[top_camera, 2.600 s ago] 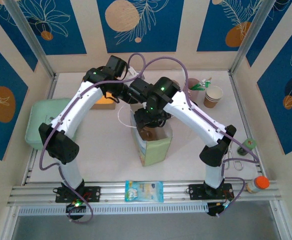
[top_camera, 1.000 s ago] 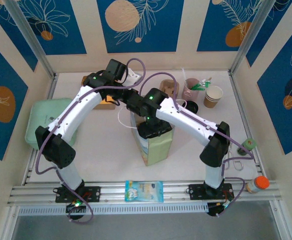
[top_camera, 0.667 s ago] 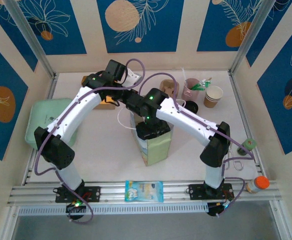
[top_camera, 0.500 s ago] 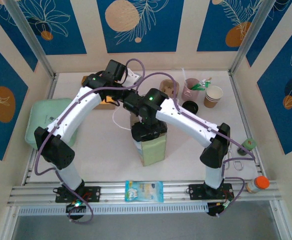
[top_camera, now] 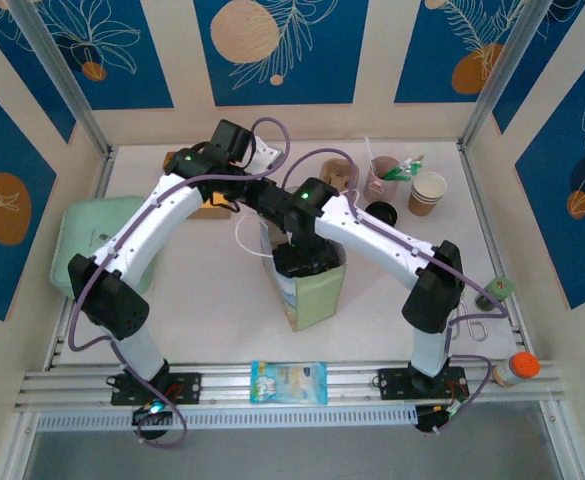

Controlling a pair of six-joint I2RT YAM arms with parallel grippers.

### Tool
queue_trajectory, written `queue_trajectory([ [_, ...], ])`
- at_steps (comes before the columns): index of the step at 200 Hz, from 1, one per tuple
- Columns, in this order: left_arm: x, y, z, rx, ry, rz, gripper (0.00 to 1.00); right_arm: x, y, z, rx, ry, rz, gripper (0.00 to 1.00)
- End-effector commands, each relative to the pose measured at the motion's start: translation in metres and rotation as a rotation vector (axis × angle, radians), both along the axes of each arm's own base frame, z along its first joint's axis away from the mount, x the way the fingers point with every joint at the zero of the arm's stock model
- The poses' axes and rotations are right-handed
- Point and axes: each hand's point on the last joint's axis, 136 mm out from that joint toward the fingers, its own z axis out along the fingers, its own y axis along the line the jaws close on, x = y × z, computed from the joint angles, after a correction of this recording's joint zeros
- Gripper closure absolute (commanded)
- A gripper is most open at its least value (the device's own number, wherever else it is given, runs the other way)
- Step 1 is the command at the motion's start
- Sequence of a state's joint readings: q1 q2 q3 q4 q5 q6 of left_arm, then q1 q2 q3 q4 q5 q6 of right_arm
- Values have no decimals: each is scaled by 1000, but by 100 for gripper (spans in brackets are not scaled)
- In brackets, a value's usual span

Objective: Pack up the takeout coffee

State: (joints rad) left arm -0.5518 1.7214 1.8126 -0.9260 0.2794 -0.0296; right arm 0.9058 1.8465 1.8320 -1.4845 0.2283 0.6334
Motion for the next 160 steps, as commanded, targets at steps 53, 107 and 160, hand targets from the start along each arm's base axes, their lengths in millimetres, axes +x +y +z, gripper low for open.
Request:
queue_trajectory([
  [53, -7, 1, 13, -20, -18, 0, 100, -19, 22, 0, 82, 56, 72, 46],
  [107, -6, 4, 10, -5, -19, 8, 100, -15, 2, -10, 27, 49, 14, 46],
  [160, -6, 4, 13, -5, -29, 11, 100, -13, -3, -12, -3, 34, -9, 46],
])
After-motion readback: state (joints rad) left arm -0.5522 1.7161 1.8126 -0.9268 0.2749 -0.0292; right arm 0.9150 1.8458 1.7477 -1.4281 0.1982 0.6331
